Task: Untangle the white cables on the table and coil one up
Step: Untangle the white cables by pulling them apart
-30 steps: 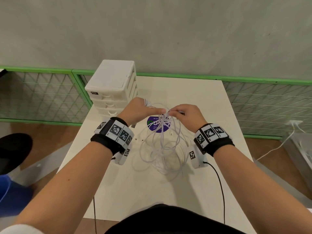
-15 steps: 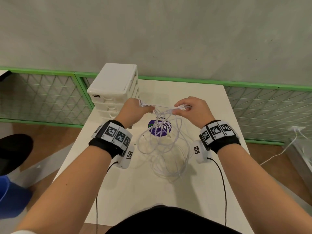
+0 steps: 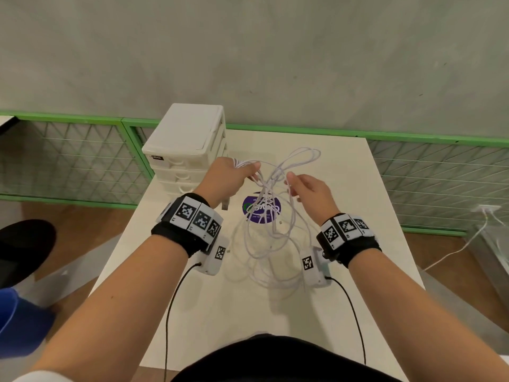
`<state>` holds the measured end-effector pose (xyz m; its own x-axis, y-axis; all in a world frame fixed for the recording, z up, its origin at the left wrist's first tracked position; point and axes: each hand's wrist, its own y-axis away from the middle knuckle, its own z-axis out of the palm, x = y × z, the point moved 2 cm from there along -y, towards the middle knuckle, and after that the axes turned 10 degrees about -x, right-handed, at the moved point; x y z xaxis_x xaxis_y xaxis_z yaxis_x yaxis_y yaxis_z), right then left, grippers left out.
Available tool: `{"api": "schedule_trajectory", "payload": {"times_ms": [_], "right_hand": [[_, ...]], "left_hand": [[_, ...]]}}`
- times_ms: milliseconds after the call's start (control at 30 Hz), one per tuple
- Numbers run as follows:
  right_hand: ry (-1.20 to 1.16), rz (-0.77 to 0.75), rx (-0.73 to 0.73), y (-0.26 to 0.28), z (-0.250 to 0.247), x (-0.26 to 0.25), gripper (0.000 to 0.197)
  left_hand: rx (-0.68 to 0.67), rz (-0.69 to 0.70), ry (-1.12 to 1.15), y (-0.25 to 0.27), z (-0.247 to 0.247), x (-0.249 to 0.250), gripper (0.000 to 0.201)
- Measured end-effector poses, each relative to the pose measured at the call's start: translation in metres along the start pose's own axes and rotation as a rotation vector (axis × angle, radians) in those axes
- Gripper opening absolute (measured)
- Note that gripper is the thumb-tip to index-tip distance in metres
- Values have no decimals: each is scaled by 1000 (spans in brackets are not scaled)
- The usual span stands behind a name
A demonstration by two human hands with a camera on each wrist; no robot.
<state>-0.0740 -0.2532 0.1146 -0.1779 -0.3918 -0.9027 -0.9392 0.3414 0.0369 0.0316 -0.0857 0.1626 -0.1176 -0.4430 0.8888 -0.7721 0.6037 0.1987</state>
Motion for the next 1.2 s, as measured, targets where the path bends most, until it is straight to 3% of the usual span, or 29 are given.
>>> {"api": "schedule_trajectory", "payload": {"times_ms": [100, 300, 467, 800, 900, 1000, 1100, 1200], "right_hand": [[-9, -69, -128, -2, 15, -3, 22], [42, -57, -94, -12, 7, -5, 17], [-175, -64, -134, -13, 12, -15, 10], [-324, -100, -182, -12, 15, -32, 5], [-332, -82, -190, -12, 13, -32, 10], [-538, -24, -192, -13, 13, -32, 16], [-650, 9, -251, -16, 12, -33, 8], [-658, -11, -331, -14, 7, -33, 31]], "left_hand": [[-7, 1, 6, 0, 4, 1, 43], [-20, -47, 22, -2, 3, -12, 46], [-11, -80, 103, 1, 3, -17, 42], [8, -108, 124, -3, 12, -19, 44], [19, -89, 85, -4, 11, -18, 41], [10, -71, 82, -4, 14, -16, 42], [-9, -61, 92, -2, 19, -16, 42], [-47, -35, 113, 1, 16, -11, 43]]}}
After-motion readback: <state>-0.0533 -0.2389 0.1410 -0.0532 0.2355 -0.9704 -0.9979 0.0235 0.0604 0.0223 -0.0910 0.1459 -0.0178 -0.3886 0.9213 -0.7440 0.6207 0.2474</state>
